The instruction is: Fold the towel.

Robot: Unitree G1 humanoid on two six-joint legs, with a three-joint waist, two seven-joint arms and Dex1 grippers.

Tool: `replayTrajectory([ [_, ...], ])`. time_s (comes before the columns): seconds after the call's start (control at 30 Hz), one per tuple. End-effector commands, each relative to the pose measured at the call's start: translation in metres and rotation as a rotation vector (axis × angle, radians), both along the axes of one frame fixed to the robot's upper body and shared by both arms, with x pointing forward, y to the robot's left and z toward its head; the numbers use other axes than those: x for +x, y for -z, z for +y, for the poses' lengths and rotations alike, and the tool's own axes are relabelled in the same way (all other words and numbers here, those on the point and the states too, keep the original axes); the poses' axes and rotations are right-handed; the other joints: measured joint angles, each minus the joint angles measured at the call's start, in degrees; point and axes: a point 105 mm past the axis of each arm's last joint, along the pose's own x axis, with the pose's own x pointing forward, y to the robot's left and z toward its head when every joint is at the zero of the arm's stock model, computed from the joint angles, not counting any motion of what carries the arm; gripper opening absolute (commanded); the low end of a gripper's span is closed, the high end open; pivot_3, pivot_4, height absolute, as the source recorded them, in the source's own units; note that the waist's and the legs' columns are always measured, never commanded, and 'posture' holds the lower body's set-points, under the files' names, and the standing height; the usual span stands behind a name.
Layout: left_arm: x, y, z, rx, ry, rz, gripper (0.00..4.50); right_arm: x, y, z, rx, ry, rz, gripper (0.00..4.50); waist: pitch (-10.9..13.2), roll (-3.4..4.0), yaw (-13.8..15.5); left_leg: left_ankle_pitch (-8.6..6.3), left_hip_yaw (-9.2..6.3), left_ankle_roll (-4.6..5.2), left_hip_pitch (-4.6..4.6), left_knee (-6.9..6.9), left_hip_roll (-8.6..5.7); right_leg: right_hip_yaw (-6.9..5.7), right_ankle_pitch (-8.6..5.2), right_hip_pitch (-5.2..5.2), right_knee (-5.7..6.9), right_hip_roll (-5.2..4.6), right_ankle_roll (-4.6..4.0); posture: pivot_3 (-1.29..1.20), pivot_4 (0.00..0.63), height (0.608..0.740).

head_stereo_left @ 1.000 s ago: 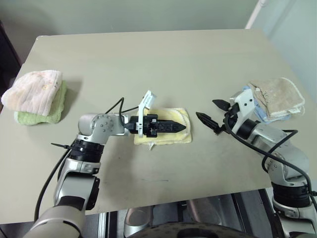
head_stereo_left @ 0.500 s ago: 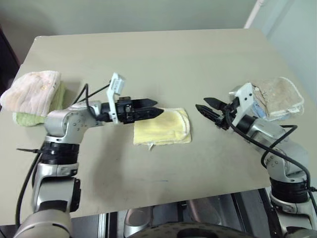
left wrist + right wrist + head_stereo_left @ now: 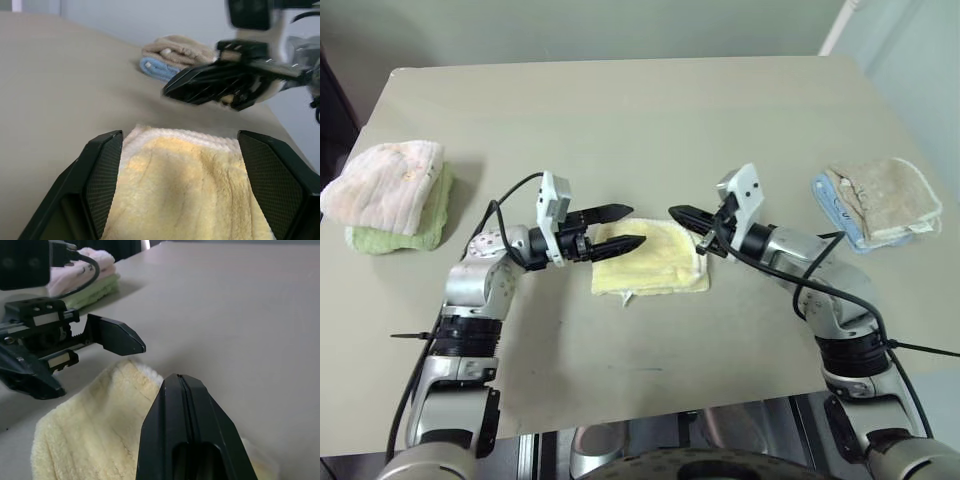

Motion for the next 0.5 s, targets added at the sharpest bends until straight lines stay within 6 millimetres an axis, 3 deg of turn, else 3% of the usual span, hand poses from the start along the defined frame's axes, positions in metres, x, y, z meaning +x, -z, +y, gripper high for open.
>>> replayTrajectory([
  [0.03, -0.004, 0.002, -0.009, -0.011, 0.035, -0.042, 3.94, 0.0, -0.005, 0.008, 0.002, -0.02, -0.047, 0.0, 0.0, 0.0, 0.03, -0.03, 0.0, 0.03, -0.01, 0.01, 0.0, 0.0, -0.02, 0.0, -0.01, 0.0, 0.02, 0.0, 0.15, 0.74],
  [0.13, -0.007, 0.01, -0.02, -0.012, 0.064, -0.048, 3.94, 0.003, 0.005, 0.01, -0.001, -0.001, -0.032, 0.0, 0.0, 0.0, 0.04, -0.1, 0.0, 0.09, -0.04, 0.07, 0.01, 0.0, -0.05, 0.0, -0.02, 0.0, 0.05, 0.0, 0.15, 0.74],
  [0.2, -0.009, 0.02, -0.024, 0.014, 0.083, -0.035, 3.55, 0.006, 0.02, 0.009, -0.018, 0.025, -0.01, 0.0, 0.0, 0.0, 0.01, -0.19, 0.0, 0.12, -0.06, 0.13, 0.0, 0.0, -0.05, 0.0, -0.03, -0.01, 0.06, 0.0, 0.15, 0.74],
  [0.27, -0.01, 0.027, -0.026, 0.028, 0.084, -0.021, 2.97, 0.006, 0.032, 0.008, -0.034, 0.04, 0.006, 0.0, 0.0, 0.0, 0.0, -0.28, 0.0, 0.12, -0.05, 0.2, 0.02, -0.02, -0.05, 0.0, -0.02, -0.01, 0.05, 0.0, 0.15, 0.74],
  [0.4, -0.013, 0.07, -0.026, 0.144, 0.067, 0.009, 1.54, 0.008, 0.07, -0.003, -0.117, 0.111, 0.053, 0.0, -0.05, 0.08, 0.0, -0.33, 0.01, 0.15, -0.05, 0.22, 0.04, -0.03, -0.05, 0.0, -0.02, -0.01, 0.05, 0.0, 0.15, 0.74],
  [0.5, -0.012, 0.089, -0.025, 0.194, 0.042, -0.015, 0.52, 0.013, 0.079, -0.01, -0.141, 0.158, 0.047, 0.0, -0.17, 0.24, 0.02, -0.54, 0.01, 0.39, 0.16, 0.27, 0.04, -0.03, -0.06, 0.24, -0.02, -0.02, 0.05, 0.0, 0.15, 0.74],
])
